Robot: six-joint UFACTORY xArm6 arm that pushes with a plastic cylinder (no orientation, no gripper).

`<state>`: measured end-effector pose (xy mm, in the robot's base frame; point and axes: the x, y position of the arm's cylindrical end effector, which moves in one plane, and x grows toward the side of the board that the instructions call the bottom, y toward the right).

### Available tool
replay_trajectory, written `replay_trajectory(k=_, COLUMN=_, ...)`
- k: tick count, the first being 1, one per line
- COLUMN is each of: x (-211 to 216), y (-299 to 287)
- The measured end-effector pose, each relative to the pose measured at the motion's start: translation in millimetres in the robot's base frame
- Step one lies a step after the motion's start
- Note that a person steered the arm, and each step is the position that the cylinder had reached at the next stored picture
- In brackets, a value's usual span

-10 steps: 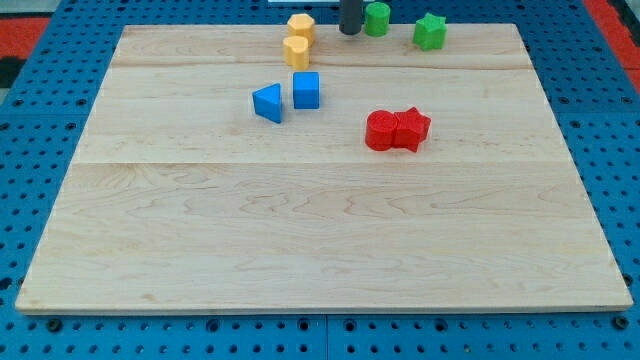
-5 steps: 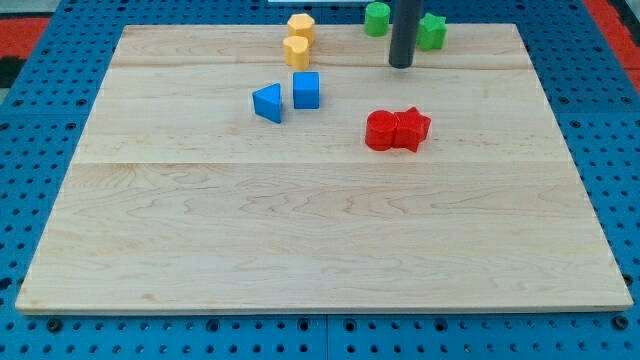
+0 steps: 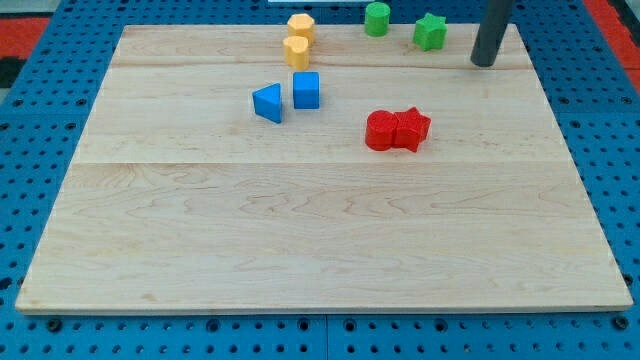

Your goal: Point your arm below the green star

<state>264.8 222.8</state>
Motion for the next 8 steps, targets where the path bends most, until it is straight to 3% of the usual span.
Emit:
replay_trajectory(k=1, x=-6.4, y=12.4)
replay_trajectory(k=2, x=17.8, y=-7.8)
replay_trajectory(k=4, x=31.7, y=-143.3)
replay_trajectory(k=8, x=-59.7, y=-198.8)
